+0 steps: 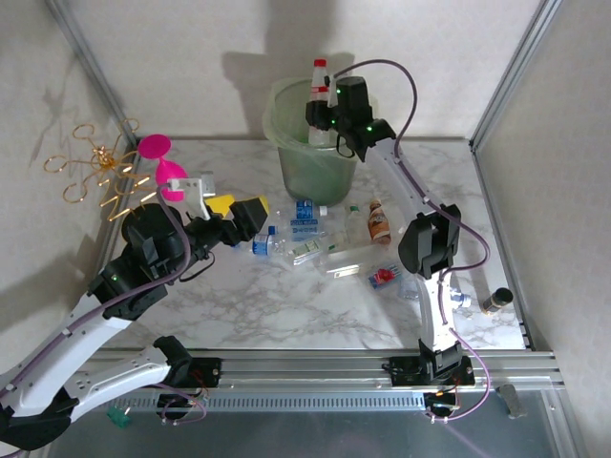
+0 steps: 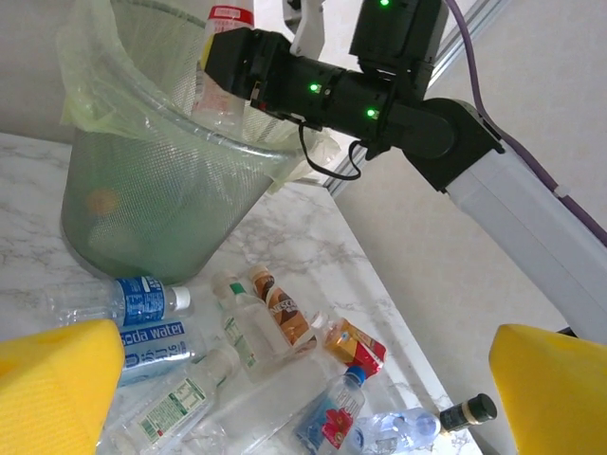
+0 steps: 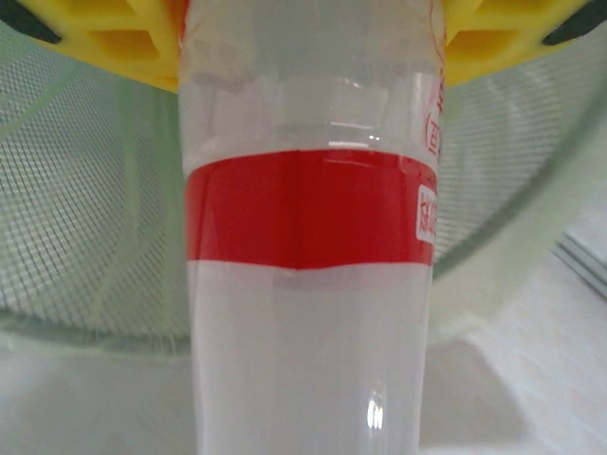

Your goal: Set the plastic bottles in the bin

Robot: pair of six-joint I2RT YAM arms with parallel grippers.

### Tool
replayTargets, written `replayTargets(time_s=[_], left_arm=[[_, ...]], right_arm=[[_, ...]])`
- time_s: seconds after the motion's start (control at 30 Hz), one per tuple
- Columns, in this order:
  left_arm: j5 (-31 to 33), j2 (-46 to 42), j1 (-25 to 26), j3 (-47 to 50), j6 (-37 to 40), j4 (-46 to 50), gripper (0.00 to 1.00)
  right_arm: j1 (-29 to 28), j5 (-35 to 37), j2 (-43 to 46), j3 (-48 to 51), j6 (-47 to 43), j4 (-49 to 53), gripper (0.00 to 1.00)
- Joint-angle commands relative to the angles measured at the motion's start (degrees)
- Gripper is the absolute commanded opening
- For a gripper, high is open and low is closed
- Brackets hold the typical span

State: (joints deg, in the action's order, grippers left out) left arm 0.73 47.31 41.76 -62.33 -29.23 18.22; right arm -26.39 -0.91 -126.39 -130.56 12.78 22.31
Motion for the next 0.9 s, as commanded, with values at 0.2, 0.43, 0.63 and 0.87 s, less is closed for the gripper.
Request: replayTargets(time_s=[0.2,0.43,0.63,0.87], left_arm=[[0.57,0.37,-0.45,1.58,1.68,-1.24,0.99],[0.72,0.77,-0.45,2.2,2.29,-0.73,0.99],[0.94,0.59,-0.47,1.86,2.51,-0.69,0.99],[2.13,0.2,-0.46,1.78,2.0,0.13,0.99]], right_arm=[[-0.43,4.8,-3.24,-3.29,-1.7,5.42,0.54],[-0.5,5.65,-2.87,-3.54,-1.79,5.47,0.72],[-0.49,6.79,-0.86,-3.53,-2.27,4.96,0.76],[-0.42,7.2,1.68,-3.81,-3.4,5.11,0.76]])
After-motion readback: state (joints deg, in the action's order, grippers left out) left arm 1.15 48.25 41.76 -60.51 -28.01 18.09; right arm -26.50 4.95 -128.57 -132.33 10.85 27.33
